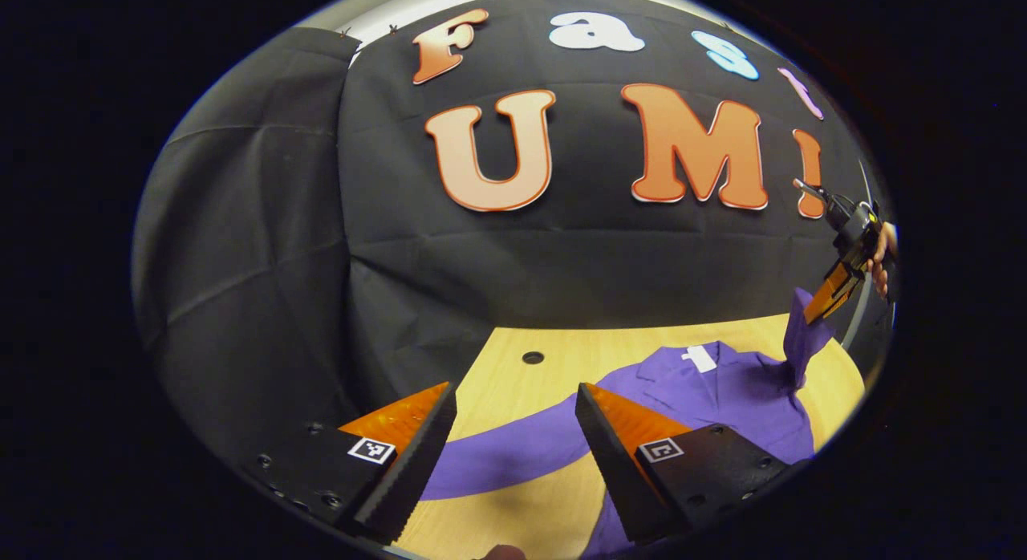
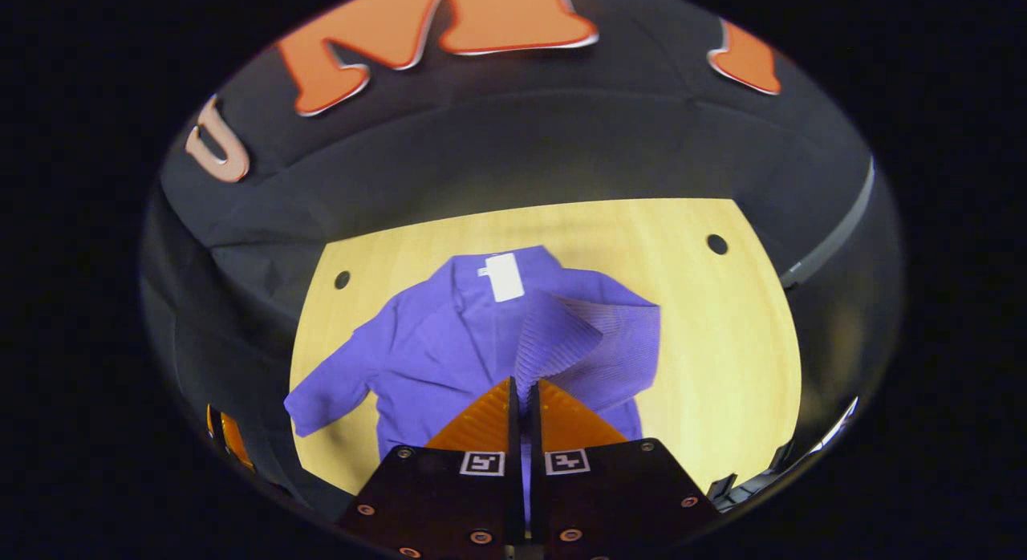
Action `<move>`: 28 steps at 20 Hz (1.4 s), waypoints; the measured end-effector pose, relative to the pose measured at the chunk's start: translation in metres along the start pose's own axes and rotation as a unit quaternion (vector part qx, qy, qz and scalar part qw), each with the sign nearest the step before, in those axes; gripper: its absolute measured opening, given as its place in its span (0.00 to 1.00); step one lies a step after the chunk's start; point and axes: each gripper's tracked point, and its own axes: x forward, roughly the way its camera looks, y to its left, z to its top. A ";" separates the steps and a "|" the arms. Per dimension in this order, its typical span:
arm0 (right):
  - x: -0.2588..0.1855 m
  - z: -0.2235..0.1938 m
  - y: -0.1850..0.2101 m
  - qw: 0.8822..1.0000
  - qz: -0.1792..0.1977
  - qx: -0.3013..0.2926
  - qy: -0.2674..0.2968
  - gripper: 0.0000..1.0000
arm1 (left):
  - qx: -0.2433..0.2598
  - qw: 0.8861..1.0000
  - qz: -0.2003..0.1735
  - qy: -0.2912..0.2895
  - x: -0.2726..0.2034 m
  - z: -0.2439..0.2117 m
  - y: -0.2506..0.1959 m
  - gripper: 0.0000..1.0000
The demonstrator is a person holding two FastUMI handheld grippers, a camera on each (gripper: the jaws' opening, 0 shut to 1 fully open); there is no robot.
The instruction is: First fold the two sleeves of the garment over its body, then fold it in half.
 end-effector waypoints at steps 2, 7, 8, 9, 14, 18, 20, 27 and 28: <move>0.011 -0.002 0.034 1.000 0.015 -0.015 0.008 0.04 | -0.003 1.000 0.008 0.004 0.001 -0.003 0.015 0.94; 0.032 -0.007 0.104 0.998 0.057 -0.033 0.022 0.04 | 0.002 1.000 0.023 0.014 0.009 -0.011 0.045 0.94; 0.034 -0.009 0.112 0.997 0.061 -0.030 0.024 0.05 | 0.001 0.999 0.025 0.019 0.012 -0.015 0.050 0.94; 0.037 -0.008 0.119 0.997 0.071 -0.026 0.022 0.07 | 0.000 0.999 0.027 0.024 0.016 -0.018 0.053 0.94; 0.011 0.008 0.133 0.992 0.125 -0.017 -0.030 0.36 | 0.003 0.999 0.037 0.039 0.029 -0.026 0.068 0.94; -0.026 0.039 0.106 0.986 0.122 -0.005 -0.116 0.88 | 0.000 0.997 0.043 0.057 0.043 -0.032 0.075 0.94; -0.050 0.055 0.088 0.980 0.113 0.002 -0.165 0.96 | -0.012 0.996 0.042 0.076 0.054 -0.036 0.079 0.94; -0.132 0.072 0.013 0.953 0.035 -0.018 -0.301 0.96 | -0.081 0.981 0.031 0.173 0.079 -0.075 0.093 0.94; -0.140 0.071 0.001 0.948 0.017 -0.029 -0.316 0.96 | -0.086 0.978 0.033 0.188 0.082 -0.080 0.096 0.92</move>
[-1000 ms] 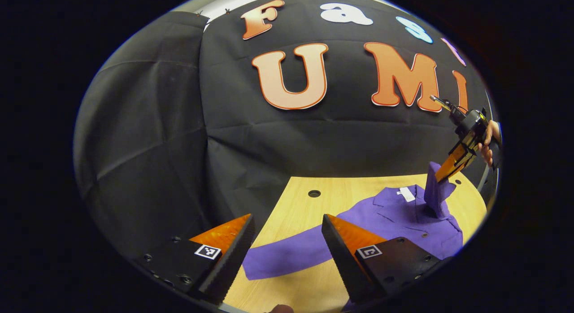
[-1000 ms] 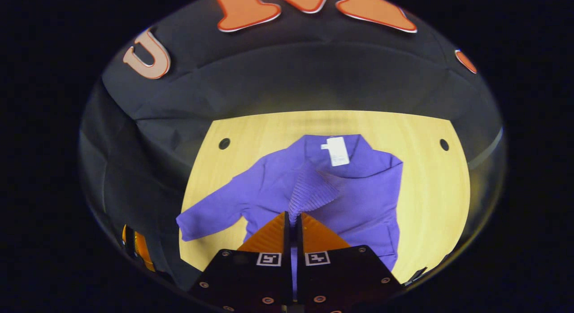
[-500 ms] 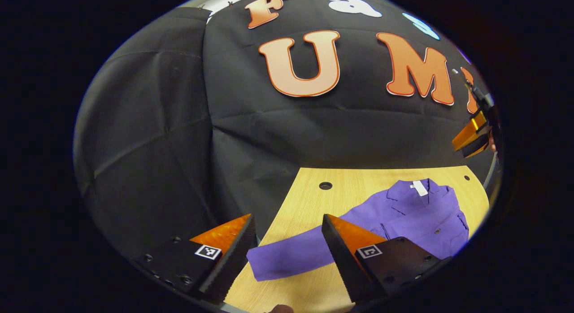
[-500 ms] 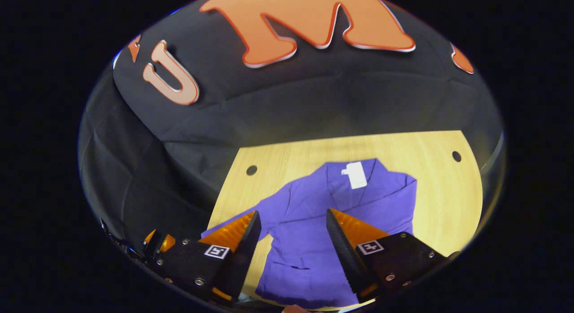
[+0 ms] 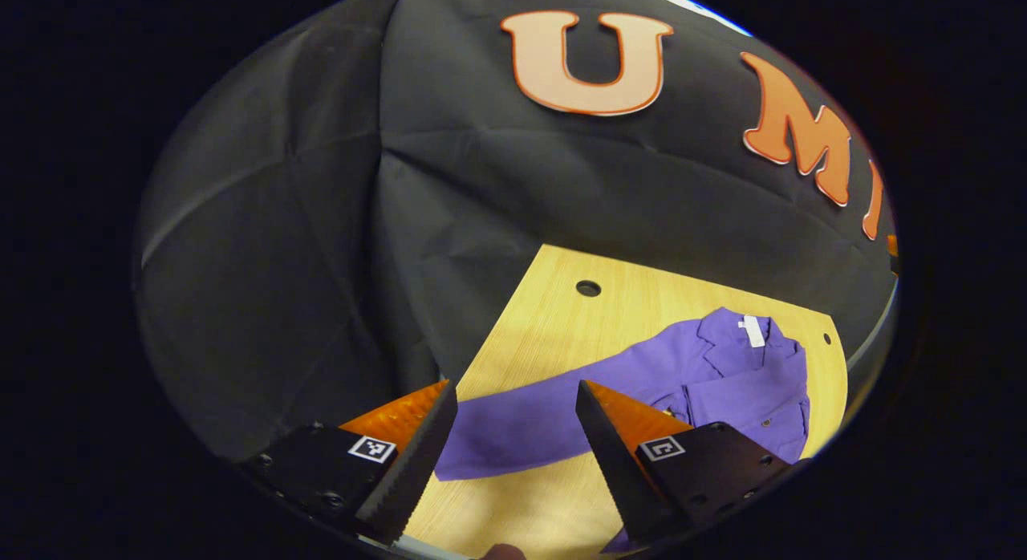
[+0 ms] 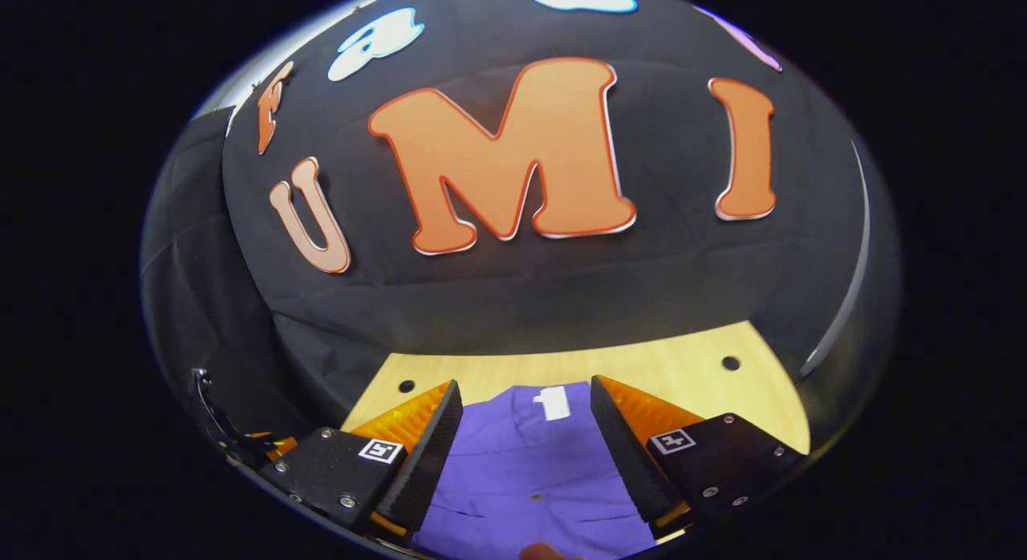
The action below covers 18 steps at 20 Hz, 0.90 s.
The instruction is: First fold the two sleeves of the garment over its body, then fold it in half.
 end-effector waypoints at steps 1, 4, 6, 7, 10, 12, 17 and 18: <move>-0.007 0.004 -0.007 1.000 -0.013 -0.015 -0.017 0.96 | -0.006 1.000 0.001 0.017 0.006 -0.004 0.003 0.95; -0.031 0.016 -0.025 0.997 -0.040 -0.043 -0.058 0.96 | -0.020 0.997 -0.006 0.071 0.023 -0.018 0.005 0.95; -0.045 0.021 -0.030 0.995 -0.047 -0.053 -0.076 1.00 | -0.028 0.992 -0.002 0.120 0.034 -0.036 0.010 0.96; -0.051 0.023 -0.032 0.994 -0.051 -0.055 -0.083 1.00 | -0.035 0.990 0.001 0.139 0.042 -0.044 0.013 0.96; -0.071 0.024 -0.036 0.991 -0.054 -0.060 -0.102 1.00 | -0.054 0.979 -0.003 0.197 0.058 -0.076 0.019 0.97; -0.083 0.023 -0.038 0.990 -0.057 -0.063 -0.112 0.95 | -0.066 0.970 -0.005 0.234 0.066 -0.097 0.024 0.97; -0.104 0.013 -0.036 0.990 -0.051 -0.056 -0.120 0.95 | -0.092 0.947 -0.013 0.307 0.089 -0.133 0.032 0.98; -0.108 0.013 -0.036 0.989 -0.053 -0.055 -0.123 0.95 | -0.091 0.943 -0.011 0.321 0.096 -0.141 0.036 0.98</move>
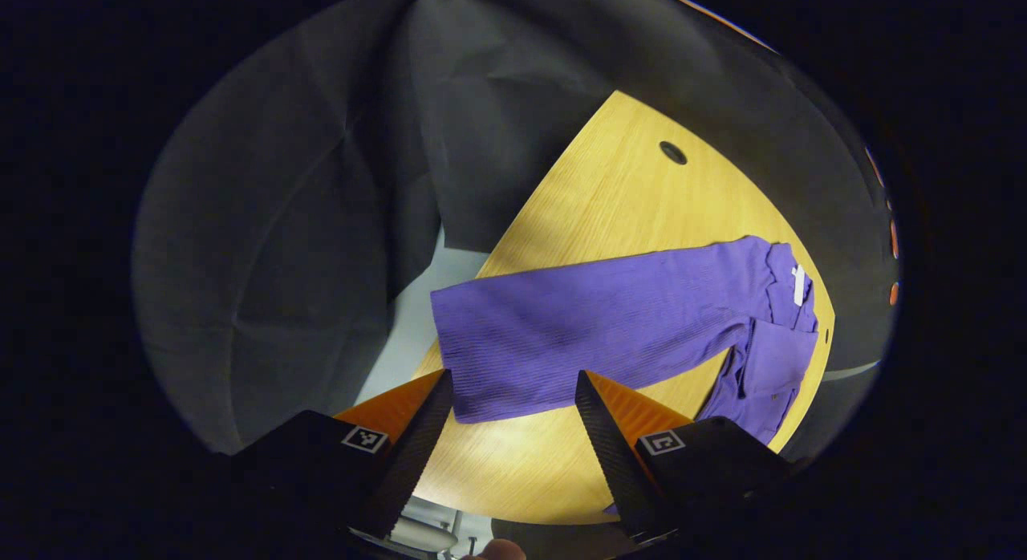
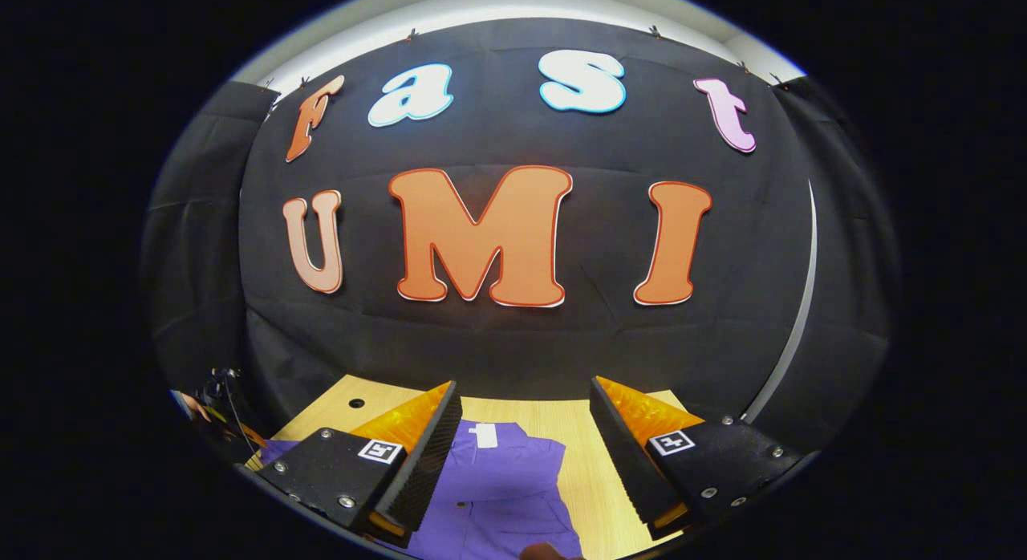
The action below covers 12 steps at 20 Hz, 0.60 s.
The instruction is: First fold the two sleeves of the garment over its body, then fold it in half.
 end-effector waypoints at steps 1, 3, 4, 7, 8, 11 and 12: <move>-0.003 0.000 0.000 1.000 -0.002 -0.002 -0.003 0.95 | -0.007 1.000 0.008 0.009 0.008 0.000 0.007 0.98; -0.010 0.001 -0.003 1.000 -0.010 -0.008 -0.005 1.00 | -0.015 0.999 0.012 0.027 0.022 -0.001 0.014 0.98; -0.013 -0.001 -0.005 1.000 -0.013 -0.010 -0.002 0.95 | -0.019 0.999 0.008 0.036 0.029 -0.002 0.012 0.98; -0.017 -0.005 -0.013 1.000 -0.025 -0.008 0.008 0.95 | -0.023 0.998 0.010 0.053 0.046 0.001 0.019 0.97; -0.019 -0.005 -0.013 1.000 -0.022 -0.003 0.008 0.95 | -0.027 0.998 0.016 0.059 0.052 -0.001 0.021 0.97; -0.020 -0.002 -0.017 1.000 -0.023 0.001 0.007 0.95 | -0.026 0.997 0.026 0.062 0.059 0.003 0.021 0.96; -0.020 -0.001 -0.020 1.000 -0.024 0.000 0.006 0.95 | -0.025 0.997 0.035 0.065 0.055 0.002 0.024 0.94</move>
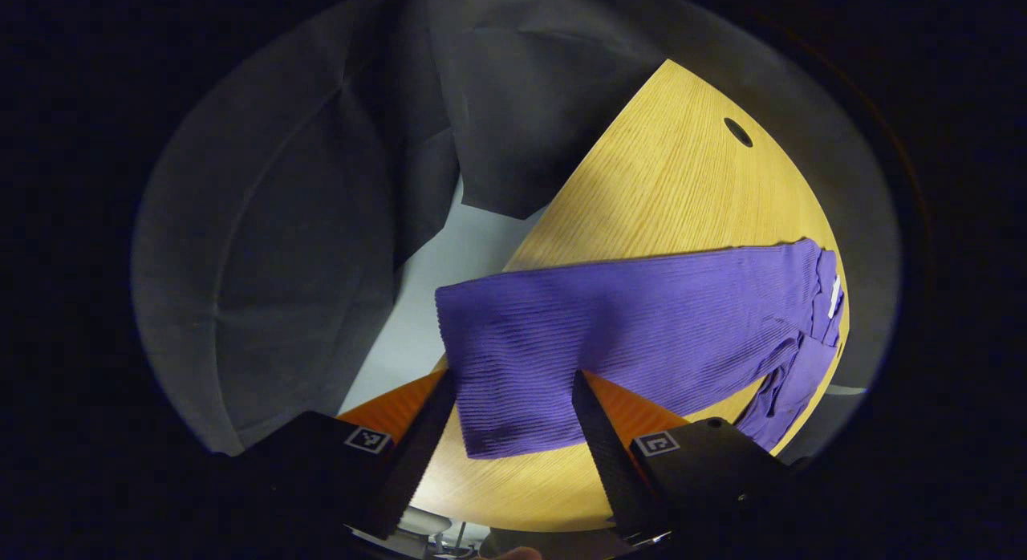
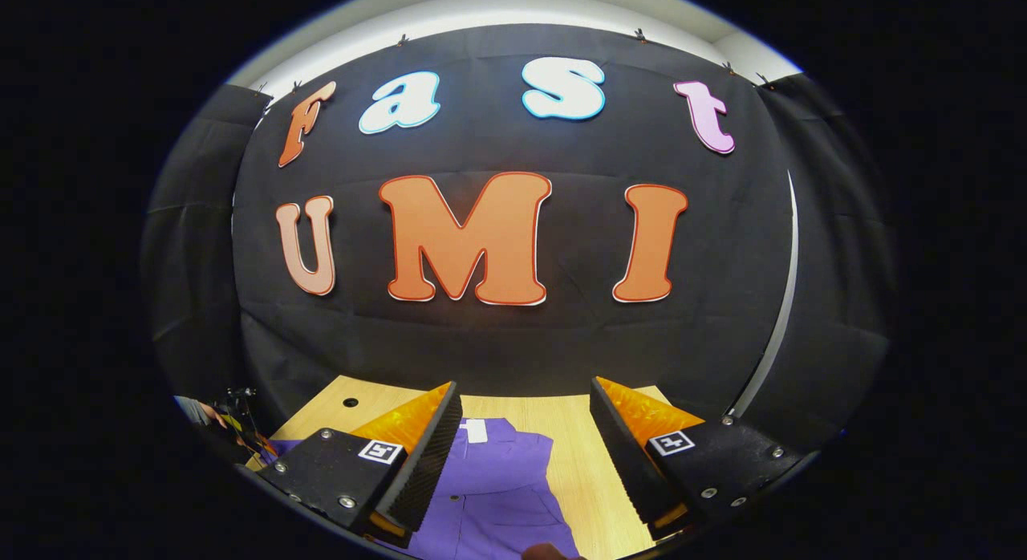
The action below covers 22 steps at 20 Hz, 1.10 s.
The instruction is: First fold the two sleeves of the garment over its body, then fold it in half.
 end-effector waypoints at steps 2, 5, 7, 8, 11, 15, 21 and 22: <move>0.000 0.001 -0.005 1.000 0.000 0.002 0.000 0.95 | 0.011 1.000 0.018 0.000 0.001 0.006 0.006 0.83; 0.002 -0.002 -0.012 1.000 0.003 0.005 0.001 0.95 | 0.016 1.000 -0.001 -0.001 0.004 0.008 0.005 0.42; 0.005 -0.009 -0.018 1.000 0.003 0.008 0.009 0.95 | 0.003 1.000 -0.019 0.002 0.001 0.004 -0.006 0.08; 0.005 -0.009 -0.021 1.000 0.003 0.009 0.011 0.95 | 0.004 1.000 -0.020 -0.006 -0.003 0.007 -0.007 0.07; 0.008 -0.011 -0.031 1.000 0.005 0.009 0.011 0.95 | 0.018 0.999 -0.024 -0.026 -0.026 0.009 -0.014 0.05; 0.013 0.001 -0.041 1.000 0.016 0.026 0.005 0.95 | 0.054 0.996 -0.036 -0.057 -0.060 0.016 -0.042 0.04; 0.019 0.001 -0.056 0.998 0.033 0.045 -0.002 0.95 | 0.110 0.986 -0.069 -0.100 -0.125 0.019 -0.111 0.04; 0.019 0.000 -0.059 0.998 0.035 0.048 -0.003 0.95 | 0.123 0.984 -0.075 -0.108 -0.137 0.019 -0.128 0.04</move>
